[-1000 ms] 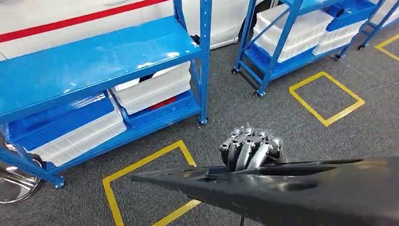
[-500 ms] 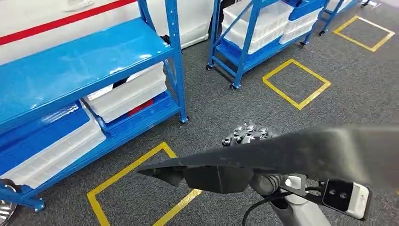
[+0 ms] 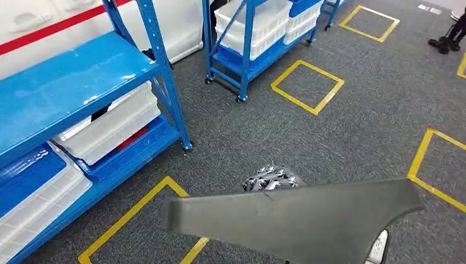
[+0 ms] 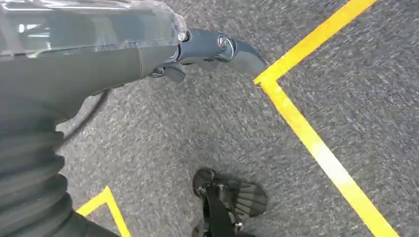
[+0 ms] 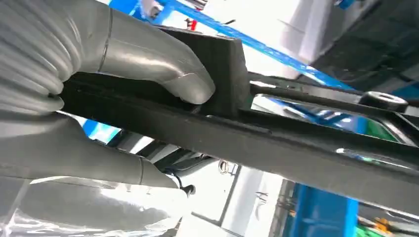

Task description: Take the parts from the cabinet and place them on the table.

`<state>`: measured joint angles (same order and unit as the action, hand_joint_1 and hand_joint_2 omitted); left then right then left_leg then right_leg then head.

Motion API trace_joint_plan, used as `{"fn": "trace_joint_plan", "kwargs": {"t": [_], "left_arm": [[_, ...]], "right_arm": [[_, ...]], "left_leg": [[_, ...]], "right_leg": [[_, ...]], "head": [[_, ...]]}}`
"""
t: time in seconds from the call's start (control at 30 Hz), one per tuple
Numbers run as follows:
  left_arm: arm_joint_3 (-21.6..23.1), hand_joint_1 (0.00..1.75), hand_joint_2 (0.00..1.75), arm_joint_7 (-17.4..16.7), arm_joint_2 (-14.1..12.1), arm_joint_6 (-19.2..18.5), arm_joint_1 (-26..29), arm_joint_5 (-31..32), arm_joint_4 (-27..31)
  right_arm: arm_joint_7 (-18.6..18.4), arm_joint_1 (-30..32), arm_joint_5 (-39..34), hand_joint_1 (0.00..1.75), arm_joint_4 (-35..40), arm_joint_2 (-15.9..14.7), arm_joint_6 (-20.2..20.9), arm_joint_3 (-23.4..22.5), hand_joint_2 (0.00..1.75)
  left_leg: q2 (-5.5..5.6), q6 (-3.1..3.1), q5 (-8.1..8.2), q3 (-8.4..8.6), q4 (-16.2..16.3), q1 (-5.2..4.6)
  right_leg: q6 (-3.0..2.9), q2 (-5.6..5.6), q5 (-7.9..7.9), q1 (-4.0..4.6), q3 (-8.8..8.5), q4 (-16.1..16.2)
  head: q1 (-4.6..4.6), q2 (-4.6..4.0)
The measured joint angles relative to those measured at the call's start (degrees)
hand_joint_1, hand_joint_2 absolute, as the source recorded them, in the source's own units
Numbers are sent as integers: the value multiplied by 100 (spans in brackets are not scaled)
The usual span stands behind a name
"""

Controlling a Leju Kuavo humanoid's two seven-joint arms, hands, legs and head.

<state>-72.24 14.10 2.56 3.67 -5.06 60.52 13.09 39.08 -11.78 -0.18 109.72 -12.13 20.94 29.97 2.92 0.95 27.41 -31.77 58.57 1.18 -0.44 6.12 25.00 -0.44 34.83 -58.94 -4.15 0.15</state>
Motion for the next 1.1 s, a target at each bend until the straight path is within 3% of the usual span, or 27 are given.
{"fn": "trace_joint_plan", "kwargs": {"t": [0.07, 0.1, 0.13, 0.17, 0.23, 0.27, 0.3, 0.37, 0.4, 0.43, 0.47, 0.57, 0.6, 0.63, 0.67, 0.7, 0.73, 0.77, 0.8, 0.83, 0.87, 0.9, 0.93, 0.97, 1.07, 1.1], "left_arm": [[0, 0, 175, -2, 31, 15, -14, -13, 0], [0, 0, 175, -2, 79, 15, -23, -15, 0], [0, 0, 175, 0, 81, 11, -25, -13, 0], [0, 0, 175, 0, 83, 9, -19, -11, 0], [0, 0, 175, 4, 85, -4, 8, 2, 0], [0, 0, 175, 13, 85, -4, 11, 9, 0], [0, 0, 175, 15, 85, -4, 10, 13, 0], [0, 0, 175, 24, 85, -4, 1, 15, 0], [2, 0, 175, 31, 88, -4, -7, 15, 0], [0, 0, 175, 37, 94, -4, -14, 0, 0], [0, 0, 175, 50, 101, -4, -12, -26, 0], [-46, 0, 175, 52, 116, 68, -16, -203, 0], [-63, 0, 175, 55, 120, 90, -23, -238, 0], [-85, 0, 175, 55, 118, 105, -23, -256, 0], [-105, 0, 175, 66, 120, 114, -21, -260, 0], [-129, 0, 175, 63, 127, 112, -4, -284, 0], [-155, 0, 175, 63, 131, 118, 2, -319, 0], [-177, 0, 175, 63, 129, 129, 18, -354, 0], [-210, 0, 175, 53, 125, 149, 25, -398, 0], [-245, 0, 175, 46, 114, 175, 25, -433, 0], [-273, 0, 175, 37, 105, 190, 19, -448, 0], [-302, 0, 175, 31, 77, 206, 14, -492, 2], [-330, 0, 175, 31, 55, 212, 14, -528, 2], [-359, 0, 175, 33, 42, 214, 13, -571, 2], [-488, 0, 175, 136, 5, 260, 21, -722, 20], [-496, 0, 175, 149, 2, 269, 21, -728, 22]], "right_arm": [[0, 69, -13, 175, 0, -75, 57, 2, 175], [0, 85, -17, 175, 9, -122, 75, 2, 175], [2, 79, -17, 175, 26, -154, 81, 2, 175], [2, 62, -11, 175, 31, -193, 81, 2, 175], [2, 84, -2, 175, 50, -263, 29, -2, 175], [2, 113, -6, 175, 88, -291, 0, -22, 175], [2, 134, -17, 175, 125, -331, -17, -57, 175], [2, 139, -22, 175, 179, -394, -41, -111, 175], [2, 141, -24, 175, 219, -418, -43, -142, 175], [2, 149, -26, 175, 271, -433, -46, -173, 175], [2, 168, -19, 175, 328, -451, -46, -199, 175], [2, 310, -59, 175, 513, -464, 114, -288, 175], [2, 328, -70, 175, 568, -473, 142, -306, 175], [2, 351, -80, 175, 609, -472, 162, -312, 175], [2, 343, -96, 175, 643, -477, 169, -319, 175], [2, 346, -107, 175, 645, -486, 195, -332, 175], [2, 343, -133, 175, 643, -483, 264, -334, 175], [2, 335, -155, 175, 636, -483, 320, -343, 175], [2, 330, -172, 175, 616, -483, 372, -363, 175], [2, 330, -190, 175, 597, -483, 392, -387, 175], [2, 329, -208, 175, 581, -481, 394, -415, 175], [2, 328, -223, 175, 570, -481, 394, -453, 175], [2, 332, -223, 175, 562, -479, 400, -489, 175], [2, 343, -218, 175, 557, -468, 422, -514, 175], [2, 624, 22, 175, 610, -337, 516, -588, 175], [2, 671, 49, 175, 623, -321, 516, -588, 175]], "left_leg": [[-79, -73, -21, 1, 7, -31], [-148, -142, -65, 14, -62, 13], [-199, -171, -75, 26, -80, 1], [-258, -228, -75, 24, -84, -10], [-394, -235, -73, 9, -82, -37], [-458, -238, -70, 2, -80, -46], [-519, -239, -69, 3, -80, -53], [-630, -234, -64, 15, -80, -63], [-684, -224, -57, 26, -81, -71], [-721, -211, -49, 43, -81, -75], [-766, -175, -26, 37, -61, -121], [-924, -109, -17, 73, -99, -110], [-987, -69, -3, 100, -105, -132], [-810, -38, 90, 74, -17, -100], [-552, -30, 308, -48, 279, -99], [-424, -26, 541, -238, 719, -92], [-362, -15, 758, -475, 1234, -87], [-343, -6, 876, -670, 1633, -87], [-343, 0, 848, -763, 1790, -85], [-342, 4, 679, -711, 1637, -79], [-337, 4, 445, -563, 1286, -66], [-294, 6, 145, -316, 735, -47], [-143, 11, -91, -81, 207, -15], [125, 12, -12, -11, 39, 13], [12, -96, -24, -18, 22, -42], [0, -109, -28, -17, 21, -47]], "right_leg": [[85, 95, -31, -17, 16, 31], [114, 32, 7, -27, 26, -5], [137, -272, 104, -4, 80, -128], [165, -453, 305, 1, 226, -431], [205, -560, 746, -24, 686, -1401], [217, -572, 815, -35, 824, -1698], [218, -584, 764, -38, 829, -1733], [189, -622, 396, -29, 473, -1092], [150, -697, 162, -14, 155, -520], [86, -962, 53, 32, -113, -58], [33, -1106, 124, 109, -147, 66], [-25, -883, 100, 121, -95, 67], [-73, -813, 65, 98, -112, 131], [-105, -770, 29, 47, -155, 176], [-135, -708, 16, 26, -156, 188], [-148, -660, 13, 26, -153, 188], [-158, -589, 10, 27, -150, 187], [-158, -513, 9, 28, -147, 183], [-157, -438, 9, 25, -150, 178], [-155, -365, 10, 21, -158, 170], [-146, -299, 16, 14, -166, 156], [-127, -226, 28, 7, -173, 133], [-94, -164, 49, 1, -167, 99], [-62, -123, 66, 21, -126, 51], [67, 15, 37, -13, -58, 49], [81, 26, 31, -16, -59, 59]], "head": [[0, 0], [0, 0], [2, 0], [0, 0], [0, 0], [0, 0], [0, 0], [2, 0], [0, 0], [0, 0], [0, 0], [0, 0], [0, 0], [0, 0], [0, 0], [0, 0], [-2, 0], [0, 0], [0, 0], [0, 0], [0, 0], [0, 0], [0, 0], [0, 0], [0, 0], [0, 0]]}}
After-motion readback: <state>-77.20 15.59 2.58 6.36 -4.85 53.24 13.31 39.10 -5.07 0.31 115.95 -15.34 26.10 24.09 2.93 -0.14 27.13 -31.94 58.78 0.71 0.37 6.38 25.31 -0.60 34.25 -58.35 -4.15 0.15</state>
